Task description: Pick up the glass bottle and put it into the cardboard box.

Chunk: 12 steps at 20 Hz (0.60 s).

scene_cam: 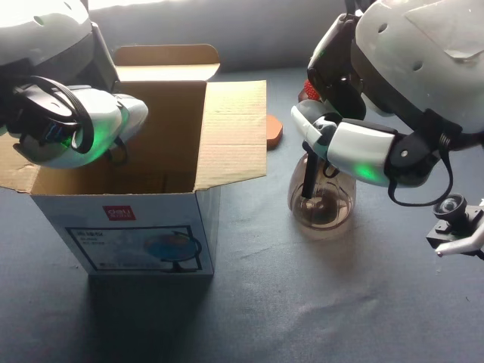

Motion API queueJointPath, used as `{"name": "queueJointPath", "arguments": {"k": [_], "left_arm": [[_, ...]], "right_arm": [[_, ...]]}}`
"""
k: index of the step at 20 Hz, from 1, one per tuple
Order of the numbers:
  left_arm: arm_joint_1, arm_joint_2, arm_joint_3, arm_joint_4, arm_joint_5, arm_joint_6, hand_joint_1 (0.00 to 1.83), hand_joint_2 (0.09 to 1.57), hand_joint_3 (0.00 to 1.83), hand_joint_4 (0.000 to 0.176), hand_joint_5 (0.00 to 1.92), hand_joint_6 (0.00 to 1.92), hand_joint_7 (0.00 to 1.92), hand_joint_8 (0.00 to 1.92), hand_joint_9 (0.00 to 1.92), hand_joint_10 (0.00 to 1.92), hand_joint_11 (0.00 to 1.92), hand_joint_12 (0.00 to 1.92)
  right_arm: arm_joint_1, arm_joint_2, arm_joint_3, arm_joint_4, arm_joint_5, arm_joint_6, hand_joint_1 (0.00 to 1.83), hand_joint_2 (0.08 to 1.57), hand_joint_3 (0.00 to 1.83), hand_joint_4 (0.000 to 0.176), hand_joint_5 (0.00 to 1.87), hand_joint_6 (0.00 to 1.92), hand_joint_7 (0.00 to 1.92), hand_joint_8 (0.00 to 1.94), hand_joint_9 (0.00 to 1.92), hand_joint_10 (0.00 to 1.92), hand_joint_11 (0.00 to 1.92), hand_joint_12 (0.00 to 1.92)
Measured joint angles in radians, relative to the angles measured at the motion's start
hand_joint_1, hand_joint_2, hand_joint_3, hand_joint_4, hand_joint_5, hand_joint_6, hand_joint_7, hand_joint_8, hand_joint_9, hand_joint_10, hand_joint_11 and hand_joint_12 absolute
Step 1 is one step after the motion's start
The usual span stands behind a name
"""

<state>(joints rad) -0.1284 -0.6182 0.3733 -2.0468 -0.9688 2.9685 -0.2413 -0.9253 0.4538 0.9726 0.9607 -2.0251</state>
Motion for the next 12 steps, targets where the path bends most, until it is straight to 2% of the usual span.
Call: {"name": "queueJointPath", "arguments": {"k": [2,3,5,8,10,12], "left_arm": [[-0.004,0.0,-0.008,-0.005,-0.015,-0.008,0.0,1.12,0.21,0.001,0.01,0.02,0.0,0.03,0.0,0.01,0.0,0.01],[-0.007,0.0,-0.018,-0.021,-0.03,-0.006,0.0,1.18,0.08,0.0,0.01,0.01,0.0,0.01,0.0,0.0,0.0,0.0],[-0.014,-0.001,-0.029,-0.068,-0.06,-0.011,0.0,1.21,0.02,0.0,0.03,0.01,0.01,0.0,0.0,0.0,0.0,0.0],[-0.019,-0.002,-0.044,-0.058,-0.085,-0.01,0.0,1.22,0.02,0.0,0.03,0.01,0.02,0.0,0.0,0.0,0.0,0.0],[-0.02,-0.002,-0.056,-0.069,-0.111,-0.01,0.0,1.22,0.01,0.0,0.04,0.01,0.02,0.0,0.0,0.0,0.0,0.0],[-0.049,-0.014,-0.079,-0.11,-0.164,-0.01,0.0,1.22,0.01,0.0,0.03,0.0,0.02,0.0,0.0,0.0,0.0,0.0]], "right_arm": [[0.0,0.0,0.0,0.0,0.0,0.0,0.32,1.02,0.24,0.0,0.14,0.2,0.23,0.09,0.13,0.26,0.0,0.63],[0.0,0.0,0.0,0.0,0.0,-0.009,0.32,1.08,0.13,0.0,0.17,0.11,0.26,0.03,0.17,0.18,0.0,0.69],[0.0,0.0,0.0,0.003,-0.003,-0.007,0.31,1.13,0.03,0.0,0.21,0.03,0.27,0.0,0.21,0.08,0.0,0.68],[-0.001,0.0,0.0,-0.005,-0.001,-0.008,0.31,1.13,0.01,0.0,0.23,0.02,0.27,0.0,0.24,0.05,0.0,0.76],[-0.006,0.0,0.012,-0.012,-0.023,0.003,0.31,1.13,0.01,0.0,0.24,0.02,0.27,0.0,0.25,0.05,0.0,0.75],[-0.005,0.025,0.046,-0.063,-0.104,0.14,0.31,1.13,0.0,0.0,0.23,0.01,0.27,0.0,0.25,0.04,0.0,0.71]]}}
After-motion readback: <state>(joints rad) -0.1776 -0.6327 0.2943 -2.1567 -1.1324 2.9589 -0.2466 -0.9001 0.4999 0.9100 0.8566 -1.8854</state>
